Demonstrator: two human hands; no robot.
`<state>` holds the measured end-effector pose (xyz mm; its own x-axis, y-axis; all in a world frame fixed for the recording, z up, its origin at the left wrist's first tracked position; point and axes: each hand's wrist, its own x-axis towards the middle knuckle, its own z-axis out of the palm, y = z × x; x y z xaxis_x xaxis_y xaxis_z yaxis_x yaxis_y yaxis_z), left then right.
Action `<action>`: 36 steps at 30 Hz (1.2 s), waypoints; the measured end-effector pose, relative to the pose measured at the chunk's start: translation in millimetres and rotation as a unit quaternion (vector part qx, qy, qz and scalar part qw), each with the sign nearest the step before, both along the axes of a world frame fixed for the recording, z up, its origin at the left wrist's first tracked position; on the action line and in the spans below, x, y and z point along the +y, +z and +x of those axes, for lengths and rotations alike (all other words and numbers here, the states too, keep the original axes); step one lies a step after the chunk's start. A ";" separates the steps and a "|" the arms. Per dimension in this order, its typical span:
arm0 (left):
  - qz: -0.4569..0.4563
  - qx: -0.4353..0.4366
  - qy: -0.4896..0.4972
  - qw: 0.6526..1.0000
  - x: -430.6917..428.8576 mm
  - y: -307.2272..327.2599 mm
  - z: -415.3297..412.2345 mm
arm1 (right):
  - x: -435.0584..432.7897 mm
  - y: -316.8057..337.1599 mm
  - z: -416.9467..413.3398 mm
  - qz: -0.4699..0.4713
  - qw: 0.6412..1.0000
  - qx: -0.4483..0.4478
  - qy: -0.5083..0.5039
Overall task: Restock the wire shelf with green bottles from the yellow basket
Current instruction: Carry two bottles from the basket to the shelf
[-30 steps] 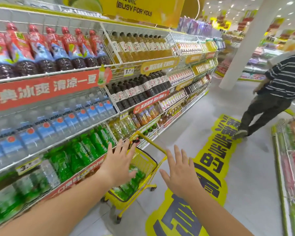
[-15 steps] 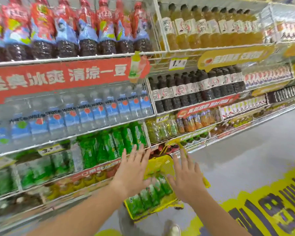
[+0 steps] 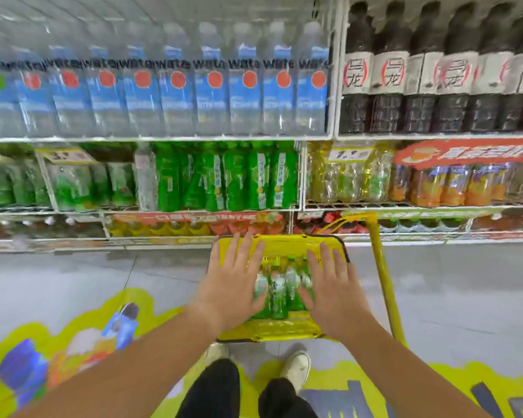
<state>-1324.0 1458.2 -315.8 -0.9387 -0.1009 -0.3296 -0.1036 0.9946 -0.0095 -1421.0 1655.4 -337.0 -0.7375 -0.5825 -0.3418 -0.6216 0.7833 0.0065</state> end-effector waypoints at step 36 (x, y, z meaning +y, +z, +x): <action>0.161 -0.146 0.461 0.860 -0.1 -351.5 -4.2 | -45.0 -379.2 4.4 0.009 0.930 -0.269 -0.250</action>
